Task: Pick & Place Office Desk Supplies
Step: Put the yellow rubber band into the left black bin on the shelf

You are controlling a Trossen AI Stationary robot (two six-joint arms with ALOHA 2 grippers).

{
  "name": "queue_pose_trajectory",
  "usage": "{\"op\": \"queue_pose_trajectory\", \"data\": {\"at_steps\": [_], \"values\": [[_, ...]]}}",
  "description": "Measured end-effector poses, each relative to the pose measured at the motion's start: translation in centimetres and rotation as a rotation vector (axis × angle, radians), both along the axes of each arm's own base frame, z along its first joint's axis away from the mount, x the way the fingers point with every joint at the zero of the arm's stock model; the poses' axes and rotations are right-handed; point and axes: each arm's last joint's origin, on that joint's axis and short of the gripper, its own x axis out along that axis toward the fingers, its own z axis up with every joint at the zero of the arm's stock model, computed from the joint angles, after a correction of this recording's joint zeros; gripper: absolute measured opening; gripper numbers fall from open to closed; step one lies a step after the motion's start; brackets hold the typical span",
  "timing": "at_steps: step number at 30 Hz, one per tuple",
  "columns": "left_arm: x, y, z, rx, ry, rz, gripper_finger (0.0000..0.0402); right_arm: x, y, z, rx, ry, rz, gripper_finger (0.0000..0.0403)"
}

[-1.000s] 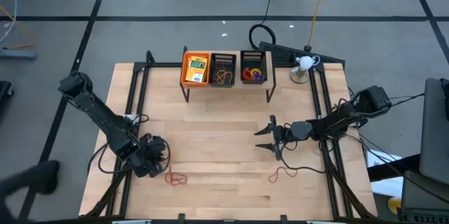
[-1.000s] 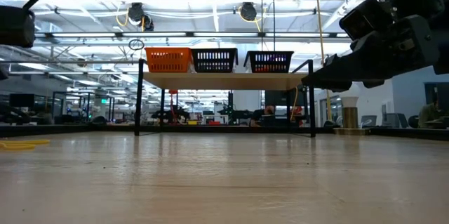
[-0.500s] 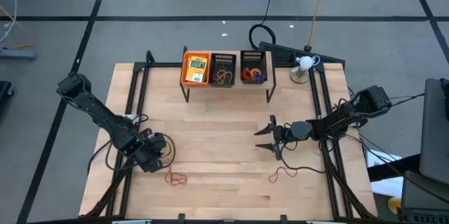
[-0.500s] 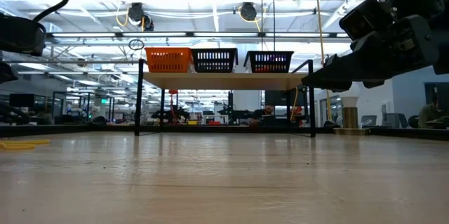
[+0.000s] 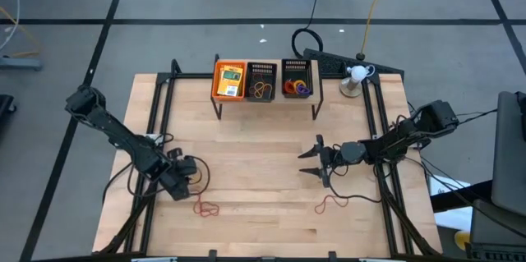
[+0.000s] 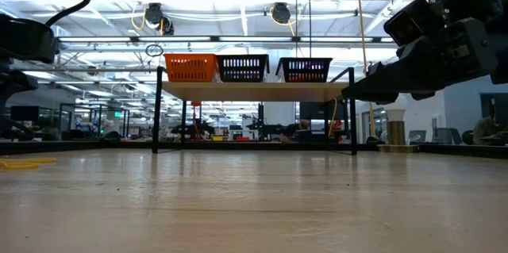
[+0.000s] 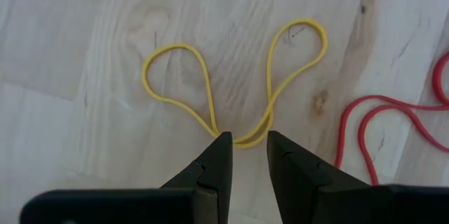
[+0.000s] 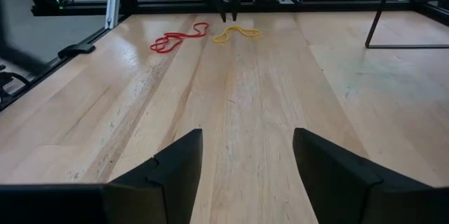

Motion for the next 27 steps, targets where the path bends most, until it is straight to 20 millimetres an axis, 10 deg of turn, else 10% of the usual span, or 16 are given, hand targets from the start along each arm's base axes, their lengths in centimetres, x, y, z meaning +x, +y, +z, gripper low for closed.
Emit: {"op": "queue_pose_trajectory", "data": {"at_steps": [21, 27], "values": [[1.7, -0.7, -2.4, -0.001, 0.103, -0.047, 0.0086, 0.0, 0.0, 0.0, -0.002, 0.004, 0.000, 0.0212], [1.7, -0.6, -2.4, -0.014, 0.101, 0.041, 0.0011, 0.0, 0.0, 0.0, -0.002, 0.003, -0.003, 0.0212]]}}
